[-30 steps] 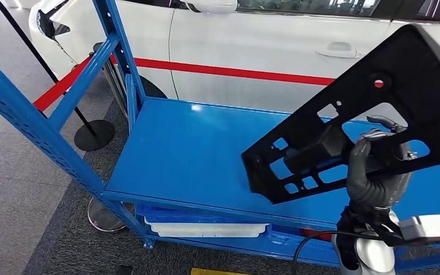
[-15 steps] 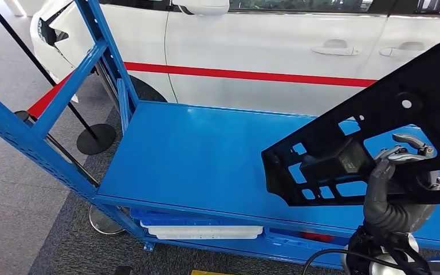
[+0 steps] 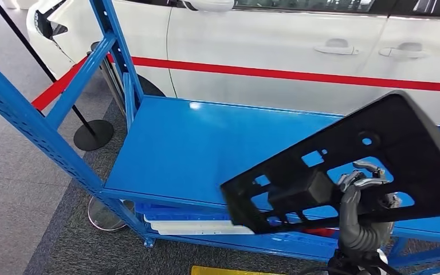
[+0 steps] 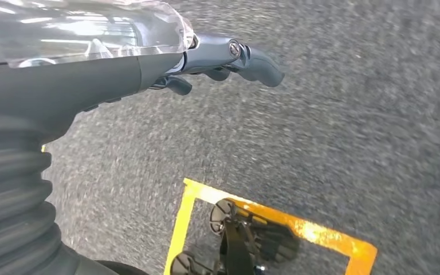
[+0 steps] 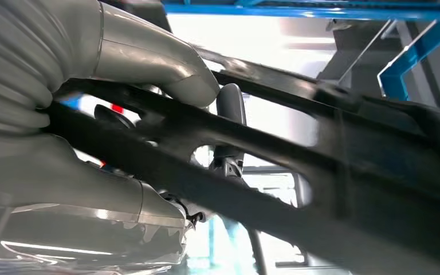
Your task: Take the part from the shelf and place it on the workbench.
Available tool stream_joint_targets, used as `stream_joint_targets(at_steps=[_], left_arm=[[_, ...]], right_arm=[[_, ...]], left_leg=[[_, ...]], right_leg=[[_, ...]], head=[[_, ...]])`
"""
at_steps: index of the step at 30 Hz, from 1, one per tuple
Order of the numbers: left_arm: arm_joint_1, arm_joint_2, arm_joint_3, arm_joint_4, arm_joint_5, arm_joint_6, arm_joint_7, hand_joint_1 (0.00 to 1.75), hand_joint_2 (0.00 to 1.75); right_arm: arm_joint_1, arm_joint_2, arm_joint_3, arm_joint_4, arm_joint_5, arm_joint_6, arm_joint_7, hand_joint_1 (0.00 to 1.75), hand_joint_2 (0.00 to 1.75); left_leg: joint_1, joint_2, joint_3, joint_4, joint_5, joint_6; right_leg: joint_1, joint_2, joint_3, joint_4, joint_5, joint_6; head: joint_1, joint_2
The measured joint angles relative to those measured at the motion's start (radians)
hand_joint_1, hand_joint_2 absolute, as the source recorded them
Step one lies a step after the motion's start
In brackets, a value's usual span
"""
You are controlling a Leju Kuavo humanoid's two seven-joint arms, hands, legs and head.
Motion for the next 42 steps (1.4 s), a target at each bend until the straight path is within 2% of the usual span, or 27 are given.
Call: stream_joint_targets(at_steps=[2,3,6,7,8,11,12,13,14,16,18,19,21,22,24,26,27,28,29,30,32,34,36,37,38,40,42], left_arm=[[-0.002,-0.006,0.019,0.000,0.021,0.029,0.007,0.00,1.75],[-0.004,-0.008,0.030,0.000,0.032,0.047,0.010,0.00,1.75],[-0.009,-0.024,0.063,0.000,0.063,0.120,0.021,0.00,1.75],[-0.010,-0.032,0.074,0.000,0.071,0.153,0.025,0.00,1.75],[-0.011,-0.039,0.084,0.000,0.077,0.185,0.026,0.00,1.75],[-0.012,-0.059,0.111,0.000,0.090,0.256,0.032,0.00,1.75],[-0.012,-0.066,0.117,0.000,0.092,0.276,0.038,0.00,1.75],[-0.013,-0.073,0.121,0.000,0.091,0.296,0.043,0.00,1.75],[-0.013,-0.081,0.124,0.000,0.091,0.312,0.047,0.00,1.75],[-0.016,-0.091,0.129,0.000,0.093,0.321,0.042,0.00,1.75],[-0.020,-0.095,0.137,0.000,0.110,0.290,0.008,0.00,1.75],[-0.023,-0.095,0.144,0.000,0.121,0.266,-0.013,0.00,1.75],[-0.031,-0.094,0.156,0.000,0.132,0.227,-0.036,0.00,1.75],[-0.035,-0.094,0.160,0.000,0.132,0.216,-0.038,0.00,1.75],[-0.036,-0.093,0.161,0.001,0.129,0.203,-0.036,0.00,1.75],[-0.032,-0.093,0.162,0.001,0.121,0.189,-0.039,0.00,1.75],[-0.029,-0.093,0.162,0.001,0.115,0.178,-0.043,0.00,1.75],[-0.028,-0.093,0.162,0.001,0.110,0.167,-0.048,0.00,1.75],[-0.028,-0.092,0.161,0.001,0.103,0.157,-0.052,0.00,1.75],[-0.028,-0.092,0.161,0.001,0.099,0.150,-0.055,0.00,1.75],[-0.028,-0.090,0.159,0.001,0.092,0.141,-0.059,0.00,1.75],[-0.029,-0.087,0.158,0.001,0.089,0.135,-0.059,0.00,1.75],[-0.030,-0.086,0.156,0.001,0.080,0.128,-0.058,0.00,1.75],[-0.030,-0.086,0.156,0.001,0.076,0.125,-0.058,0.00,1.75],[-0.029,-0.086,0.155,0.001,0.073,0.123,-0.057,0.00,1.75],[-0.025,-0.085,0.154,0.001,0.071,0.118,-0.055,0.00,1.75],[-0.021,-0.084,0.149,0.001,0.062,0.108,-0.053,0.00,1.75]], right_arm=[[0.006,0.014,0.004,0.028,-0.013,0.038,0.001,1.75,1.75],[0.005,0.019,0.006,0.046,-0.017,0.057,0.001,1.75,1.75],[0.004,0.034,0.011,0.119,-0.028,0.116,-0.004,1.75,1.75],[0.004,0.038,0.012,0.146,-0.034,0.134,-0.008,1.75,1.75],[0.004,0.041,0.013,0.175,-0.041,0.151,-0.014,1.75,1.75],[0.009,0.047,0.017,0.247,-0.056,0.189,-0.027,1.75,1.75],[0.011,0.047,0.017,0.266,-0.058,0.201,-0.029,1.75,1.75],[0.014,0.047,0.017,0.282,-0.059,0.212,-0.030,1.75,1.75],[0.016,0.047,0.017,0.295,-0.060,0.222,-0.031,1.75,1.75],[0.019,0.049,0.017,0.313,-0.060,0.241,-0.031,1.75,1.75],[0.010,0.052,0.023,0.333,-0.065,0.267,-0.032,1.75,1.75],[0.000,0.055,0.030,0.349,-0.069,0.279,-0.032,1.75,1.75],[-0.019,0.060,0.044,0.379,-0.076,0.292,-0.032,1.75,1.75],[-0.023,0.062,0.047,0.389,-0.080,0.294,-0.033,1.75,1.75],[-0.025,0.063,0.046,0.396,-0.088,0.301,-0.033,1.75,1.75],[-0.020,0.062,0.034,0.395,-0.094,0.312,-0.033,1.75,1.75],[-0.012,0.061,0.022,0.390,-0.096,0.319,-0.034,1.75,1.75],[-0.002,0.059,0.005,0.383,-0.096,0.325,-0.034,1.75,1.75],[0.009,0.055,-0.014,0.375,-0.097,0.331,-0.034,1.75,1.75],[0.019,0.052,-0.032,0.366,-0.097,0.336,-0.034,1.75,1.75],[0.033,0.046,-0.062,0.348,-0.095,0.344,-0.034,1.75,1.75],[0.046,0.045,-0.080,0.328,-0.093,0.349,-0.034,1.75,1.75],[0.069,0.045,-0.098,0.309,-0.090,0.351,-0.036,1.75,1.75],[0.081,0.045,-0.107,0.301,-0.089,0.351,-0.036,1.75,1.75],[0.091,0.045,-0.115,0.294,-0.088,0.350,-0.036,1.75,1.75],[0.104,0.045,-0.122,0.281,-0.086,0.349,-0.037,1.75,1.75],[0.123,0.045,-0.130,0.264,-0.084,0.346,-0.037,1.75,1.75]], left_leg=[[-0.002,0.012,-0.004,0.004,0.005,-0.010],[-0.003,0.018,-0.004,0.006,0.008,-0.016],[-0.002,0.037,-0.005,0.005,0.016,-0.038],[-0.001,0.032,-0.010,0.014,0.001,-0.044],[0.000,0.021,-0.020,0.040,-0.032,-0.049],[0.002,-0.011,-0.062,0.206,-0.173,-0.052],[0.002,-0.014,-0.066,0.252,-0.193,-0.051],[0.001,-0.015,-0.055,0.267,-0.190,-0.047],[0.001,-0.017,-0.027,0.247,-0.170,-0.042],[-0.003,-0.049,0.066,0.122,-0.128,-0.023],[-0.006,-0.092,0.138,0.004,-0.117,-0.011],[-0.008,-0.104,0.151,-0.022,-0.120,-0.010],[-0.010,-0.087,0.150,-0.035,-0.102,-0.010],[-0.008,-0.075,0.147,-0.042,-0.091,-0.004],[-0.002,-0.045,0.131,-0.053,-0.066,0.007],[-0.004,-0.015,0.107,-0.053,-0.047,0.010],[-0.004,0.001,0.094,-0.050,-0.038,0.008],[-0.004,0.016,0.080,-0.047,-0.030,0.006],[-0.003,0.031,0.065,-0.041,-0.024,0.002],[-0.001,0.045,0.050,-0.033,-0.019,-0.002],[0.000,0.069,0.027,-0.013,-0.014,-0.013],[-0.002,0.090,0.019,0.002,-0.010,-0.027],[0.000,0.108,0.017,0.003,-0.001,-0.042],[0.004,0.102,0.014,0.008,-0.007,-0.051],[0.007,0.084,0.007,0.023,-0.029,-0.057],[0.009,0.023,-0.018,0.108,-0.121,-0.062],[0.005,-0.010,-0.041,0.228,-0.206,-0.053]], right_leg=[[0.004,-0.031,0.069,-0.114,0.037,-0.004],[0.008,-0.041,0.081,-0.141,0.042,-0.009],[0.011,-0.022,0.064,-0.151,0.058,-0.031],[0.009,-0.014,0.056,-0.153,0.068,-0.039],[0.008,-0.006,0.046,-0.156,0.079,-0.047],[0.013,0.020,0.007,-0.156,0.111,-0.060],[0.016,0.030,-0.008,-0.154,0.122,-0.061],[0.018,0.040,-0.022,-0.152,0.132,-0.060],[0.021,0.052,-0.036,-0.150,0.141,-0.059],[0.022,0.074,-0.060,-0.146,0.160,-0.056],[0.021,0.092,-0.073,-0.145,0.179,-0.049],[0.018,0.102,-0.075,-0.147,0.189,-0.042],[0.014,0.120,-0.078,-0.153,0.207,-0.028],[0.014,0.113,-0.083,-0.149,0.201,-0.023],[0.015,0.072,-0.108,-0.089,0.132,-0.018],[0.009,0.036,-0.143,0.034,0.035,-0.008],[0.004,0.030,-0.154,0.090,0.013,-0.001],[-0.001,0.026,-0.151,0.125,0.015,0.005],[-0.007,0.021,-0.132,0.127,0.036,0.012],[-0.013,0.011,-0.094,0.093,0.063,0.019],[-0.016,-0.037,0.011,-0.039,0.075,0.027],[-0.007,-0.070,0.067,-0.128,0.051,0.012],[0.001,-0.055,0.060,-0.141,0.055,-0.015],[0.002,-0.046,0.053,-0.143,0.063,-0.026],[0.003,-0.036,0.042,-0.144,0.074,-0.037],[0.006,-0.011,0.015,-0.145,0.097,-0.054],[0.016,0.019,-0.017,-0.144,0.122,-0.062]], head=[[0.000,0.000],[0.000,0.000],[0.000,0.000],[0.000,0.000],[0.000,0.000],[0.000,0.000],[0.000,0.000],[0.000,0.000],[0.000,0.000],[0.000,0.000],[0.000,0.000],[0.000,0.000],[-0.001,0.000],[-0.001,0.000],[0.001,0.000],[0.002,0.000],[0.002,0.000],[0.002,0.000],[0.002,0.000],[0.002,0.000],[0.003,0.000],[0.000,0.000],[-0.002,0.000],[-0.002,0.000],[-0.002,0.000],[-0.002,0.000],[-0.002,0.000]])
